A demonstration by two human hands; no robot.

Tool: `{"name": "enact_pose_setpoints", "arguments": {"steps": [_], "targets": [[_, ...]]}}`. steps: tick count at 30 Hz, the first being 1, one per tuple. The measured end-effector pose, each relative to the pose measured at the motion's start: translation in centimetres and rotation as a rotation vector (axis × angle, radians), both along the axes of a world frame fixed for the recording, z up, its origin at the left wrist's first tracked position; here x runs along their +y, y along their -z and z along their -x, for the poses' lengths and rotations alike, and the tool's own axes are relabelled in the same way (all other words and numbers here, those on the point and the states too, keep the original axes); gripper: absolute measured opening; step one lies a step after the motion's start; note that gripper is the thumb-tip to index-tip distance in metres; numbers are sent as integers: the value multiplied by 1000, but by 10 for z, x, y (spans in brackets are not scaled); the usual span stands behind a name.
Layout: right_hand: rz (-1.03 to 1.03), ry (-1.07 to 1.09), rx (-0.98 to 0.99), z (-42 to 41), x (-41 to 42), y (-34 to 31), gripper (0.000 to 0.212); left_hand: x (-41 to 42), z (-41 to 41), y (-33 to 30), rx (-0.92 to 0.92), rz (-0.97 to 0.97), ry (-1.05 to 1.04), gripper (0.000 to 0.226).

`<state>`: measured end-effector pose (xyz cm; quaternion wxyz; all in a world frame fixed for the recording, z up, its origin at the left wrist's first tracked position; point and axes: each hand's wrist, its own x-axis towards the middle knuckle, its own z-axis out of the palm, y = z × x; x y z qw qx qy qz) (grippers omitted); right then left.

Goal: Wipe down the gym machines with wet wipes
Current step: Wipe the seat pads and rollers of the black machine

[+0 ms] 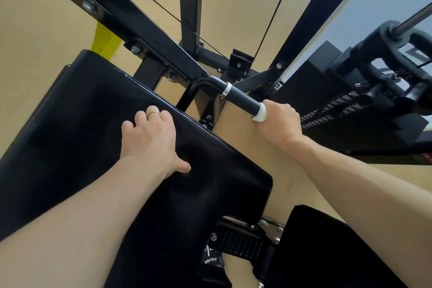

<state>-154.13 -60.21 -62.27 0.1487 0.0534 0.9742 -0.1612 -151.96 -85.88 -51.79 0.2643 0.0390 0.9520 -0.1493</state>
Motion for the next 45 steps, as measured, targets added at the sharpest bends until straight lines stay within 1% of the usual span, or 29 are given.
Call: {"name": "enact_pose_setpoints", "arguments": {"steps": [2,4,5,6,9,12,14,16,18,22,24,26,28,30,31,32,34,36,37,38,39,40,42,43,44,45], "targets": [[117,17,-178,13,3,-10,23,1,0,-1,-8,8,-4,104],[184,-19,-377,29,2,-22,29,2,0,-1,-11,10,-13,104],[204,-44,-439,37,-2,-26,32,3,1,-1,-12,10,-16,104],[240,-58,-460,45,-10,-30,33,3,1,0,-12,11,-15,104],[386,-44,-373,67,-43,-32,35,3,2,0,-12,15,-15,103],[388,-35,-234,72,-60,-28,32,3,2,1,-5,23,-16,104],[320,-58,-147,58,-50,-24,27,3,1,2,-3,24,-13,104],[148,-75,-52,34,-28,-15,20,3,1,2,7,26,-7,106],[4,-51,-8,8,-2,-4,21,4,0,1,11,25,-11,108],[-42,14,-44,-13,21,4,24,3,-1,1,29,17,-2,106],[-44,170,-111,-26,29,5,24,1,-3,0,42,13,8,105],[55,424,-237,-46,39,5,23,0,-6,-1,61,7,15,102],[255,610,-344,-59,40,-3,22,0,-11,-4,85,-9,10,98],[463,707,-336,-61,29,-17,20,-1,-23,-6,121,-43,6,90],[561,721,-306,-60,19,-26,21,-4,-32,-8,152,-67,-2,85],[627,702,-267,-58,8,-35,22,-8,-42,-11,191,-95,-18,79],[735,640,-209,-50,-22,-57,16,-20,-65,-17,287,-148,-75,66],[863,563,-223,-42,-65,-78,14,-38,-88,-22,371,-176,-152,59],[909,491,-243,-39,-87,-85,16,-47,-98,-24,399,-180,-186,57],[913,404,-267,-36,-109,-90,25,-55,-108,-26,422,-177,-216,56],[885,320,-271,-36,-132,-94,35,-63,-118,-27,444,-168,-248,57],[790,224,-249,-39,-153,-100,45,-71,-128,-29,463,-158,-283,59],[458,-35,-88,-55,-186,-107,75,-84,-148,-32,481,-147,-369,65],[329,-140,11,-69,-199,-110,91,-90,-158,-33,478,-142,-415,68],[280,-202,78,-84,-209,-112,99,-96,-168,-33,467,-136,-456,71],[279,-246,99,-99,-217,-108,99,-102,-178,-33,448,-131,-489,74]]}}
